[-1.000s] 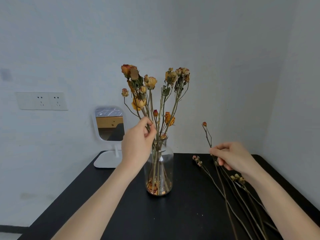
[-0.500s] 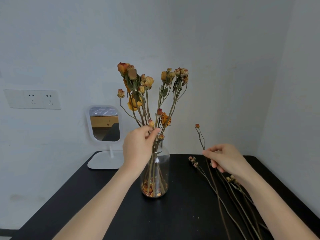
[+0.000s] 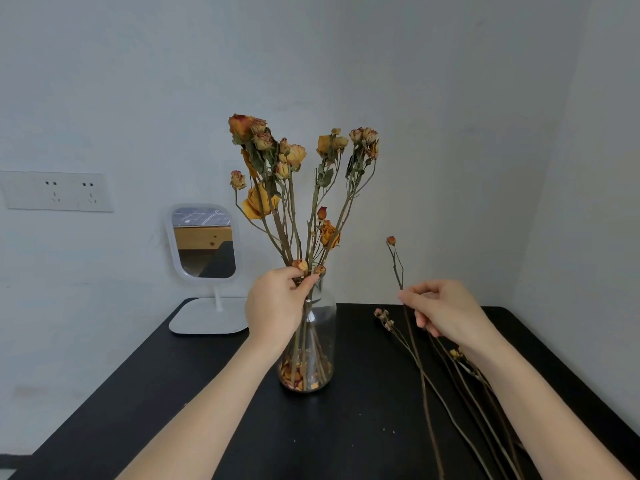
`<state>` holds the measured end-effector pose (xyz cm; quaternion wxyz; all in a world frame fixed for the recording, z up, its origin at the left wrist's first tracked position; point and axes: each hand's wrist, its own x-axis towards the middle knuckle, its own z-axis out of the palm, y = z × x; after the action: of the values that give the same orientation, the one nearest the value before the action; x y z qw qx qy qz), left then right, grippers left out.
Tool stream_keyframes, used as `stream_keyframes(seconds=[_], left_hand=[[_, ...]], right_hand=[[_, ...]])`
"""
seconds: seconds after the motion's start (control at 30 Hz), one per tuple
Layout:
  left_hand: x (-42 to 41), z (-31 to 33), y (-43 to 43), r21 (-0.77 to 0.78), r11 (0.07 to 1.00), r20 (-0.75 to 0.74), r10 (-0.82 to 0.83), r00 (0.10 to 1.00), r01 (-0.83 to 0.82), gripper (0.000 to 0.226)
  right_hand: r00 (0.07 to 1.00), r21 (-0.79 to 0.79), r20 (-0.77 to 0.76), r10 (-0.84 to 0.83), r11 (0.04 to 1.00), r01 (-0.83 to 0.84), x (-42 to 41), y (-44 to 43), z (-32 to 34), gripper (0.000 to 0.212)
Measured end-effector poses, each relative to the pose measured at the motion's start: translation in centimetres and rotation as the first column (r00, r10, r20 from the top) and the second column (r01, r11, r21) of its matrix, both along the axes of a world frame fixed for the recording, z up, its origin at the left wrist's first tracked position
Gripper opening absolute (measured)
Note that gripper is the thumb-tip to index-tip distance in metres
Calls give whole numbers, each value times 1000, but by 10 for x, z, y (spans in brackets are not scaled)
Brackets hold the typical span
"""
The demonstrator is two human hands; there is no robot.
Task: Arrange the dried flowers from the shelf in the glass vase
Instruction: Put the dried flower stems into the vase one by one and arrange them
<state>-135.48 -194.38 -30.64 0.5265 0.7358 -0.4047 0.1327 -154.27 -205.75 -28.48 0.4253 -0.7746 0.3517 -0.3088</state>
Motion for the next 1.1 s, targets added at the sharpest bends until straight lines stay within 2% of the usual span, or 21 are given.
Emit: stream_keyframes(seconds=[0.13,0.27,0.37,0.47,0.6,0.77,0.9,1.1], left_hand=[[-2,-25,12,-81,996,19,48,999,-46,26],[2,-44,15,-149,984,-136,82,987,-102,41],[8,-43,3,-70,997,-243,18,970,-36,59],[13,-38,-12,84,995,-175,67,982,-53,77],[21,-32,-25,63,998,-224,-7,975,21,69],[32,-30,-22,80,992,-167,-83,982,98,51],[40,-29,-20,96,983,-155,-139,978,155,46],[45,-36,-24,54,968,-255,-224,941,245,49]], right_hand=[[968,46,250,-22,999,11,0,-3,11,9],[873,63,485,-44,998,15,-1,-4,31,5],[774,53,628,-79,997,59,0,-3,45,6],[674,31,733,-93,994,103,2,-3,56,10],[589,-4,805,-73,992,129,5,-2,65,12],[541,-19,838,-74,986,165,10,1,66,15],[529,-32,846,-69,983,179,13,3,67,15],[530,-66,848,-25,986,153,26,10,68,14]])
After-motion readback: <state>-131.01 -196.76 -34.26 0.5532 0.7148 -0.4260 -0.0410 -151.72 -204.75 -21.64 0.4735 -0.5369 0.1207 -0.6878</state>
